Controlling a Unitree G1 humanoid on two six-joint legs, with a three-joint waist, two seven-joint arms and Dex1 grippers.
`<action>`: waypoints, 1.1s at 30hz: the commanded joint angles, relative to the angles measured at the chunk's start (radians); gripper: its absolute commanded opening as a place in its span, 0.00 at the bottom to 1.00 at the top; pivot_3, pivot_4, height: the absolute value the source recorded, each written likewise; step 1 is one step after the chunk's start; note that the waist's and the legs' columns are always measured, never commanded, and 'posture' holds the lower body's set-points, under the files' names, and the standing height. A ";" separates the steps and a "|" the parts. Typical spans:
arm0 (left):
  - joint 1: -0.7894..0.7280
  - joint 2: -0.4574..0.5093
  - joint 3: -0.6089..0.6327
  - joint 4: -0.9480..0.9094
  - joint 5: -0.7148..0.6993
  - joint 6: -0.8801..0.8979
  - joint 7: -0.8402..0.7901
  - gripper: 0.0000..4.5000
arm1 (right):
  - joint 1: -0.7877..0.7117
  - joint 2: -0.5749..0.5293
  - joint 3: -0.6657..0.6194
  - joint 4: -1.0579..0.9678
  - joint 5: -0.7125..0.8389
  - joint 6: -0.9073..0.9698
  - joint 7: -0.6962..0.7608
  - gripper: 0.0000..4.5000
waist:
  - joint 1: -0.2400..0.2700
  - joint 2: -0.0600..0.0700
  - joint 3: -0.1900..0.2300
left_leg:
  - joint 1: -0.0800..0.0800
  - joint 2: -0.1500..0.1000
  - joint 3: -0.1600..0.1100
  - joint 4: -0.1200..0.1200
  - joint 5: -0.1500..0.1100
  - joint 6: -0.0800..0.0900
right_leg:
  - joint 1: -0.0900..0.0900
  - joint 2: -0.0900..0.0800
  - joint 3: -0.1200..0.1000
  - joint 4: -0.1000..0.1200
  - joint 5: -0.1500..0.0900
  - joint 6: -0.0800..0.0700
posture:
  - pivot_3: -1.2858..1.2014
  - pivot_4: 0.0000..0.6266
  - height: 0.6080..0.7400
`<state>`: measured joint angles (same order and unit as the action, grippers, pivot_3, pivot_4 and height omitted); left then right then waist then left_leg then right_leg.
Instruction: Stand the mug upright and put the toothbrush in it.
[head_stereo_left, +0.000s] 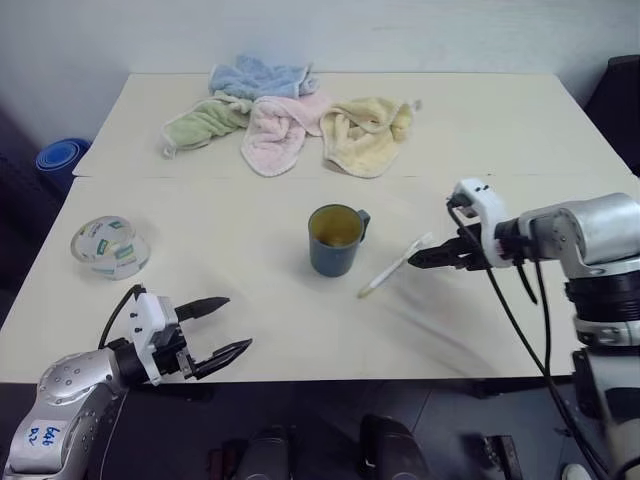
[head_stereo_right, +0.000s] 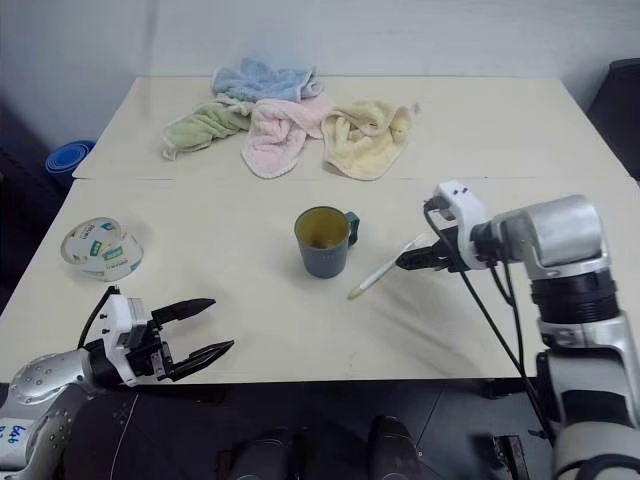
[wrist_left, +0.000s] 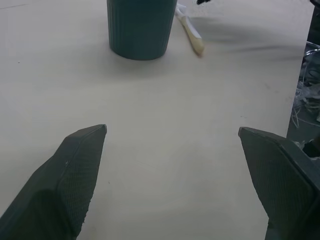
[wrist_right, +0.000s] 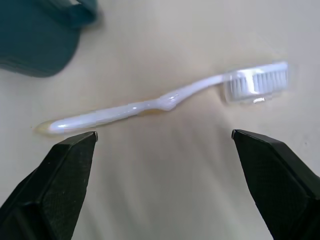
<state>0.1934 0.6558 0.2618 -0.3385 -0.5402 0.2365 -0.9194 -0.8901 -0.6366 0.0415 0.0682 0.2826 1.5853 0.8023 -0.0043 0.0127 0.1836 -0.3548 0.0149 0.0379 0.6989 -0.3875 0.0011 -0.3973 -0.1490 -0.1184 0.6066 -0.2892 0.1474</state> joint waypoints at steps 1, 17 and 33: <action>-0.014 0.002 -0.003 -0.011 0.002 -0.011 -0.004 1.00 | 0.000 0.071 -0.087 -0.004 -0.031 0.029 -0.140 1.00 | 0.002 0.000 0.000 | 0.000 0.000 0.000 0.000 0.000 0.000 | 0.000 0.000 0.000 0.000 0.000 0.000 | 0.52 0.24 1.00; -0.014 -0.019 -0.006 -0.014 0.021 -0.021 0.015 1.00 | 0.036 0.152 -0.017 0.082 -0.022 -0.069 -0.287 0.33 | -0.016 -0.011 -0.008 | 0.002 0.000 0.000 -0.001 0.000 0.000 | 0.001 0.001 0.000 0.002 0.000 0.000 | 0.52 0.24 1.00; -0.038 -0.039 0.011 0.000 0.019 -0.035 0.038 1.00 | 0.104 0.026 -0.267 0.013 0.252 -0.676 0.129 0.01 | -0.021 -0.008 -0.006 | 0.000 0.000 0.000 -0.001 0.000 0.000 | 0.001 0.000 0.000 -0.002 0.000 0.000 | 0.52 0.24 1.00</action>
<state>0.1530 0.6275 0.2449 -0.3324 -0.5049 0.2167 -0.8909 -0.7668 -0.6147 -0.0723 0.1488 0.4347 1.0595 0.8493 -0.0251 0.0051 0.1776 -0.3545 0.0149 0.0380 0.6975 -0.3874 0.0010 -0.3965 -0.1485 -0.1189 0.6047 -0.2891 0.1476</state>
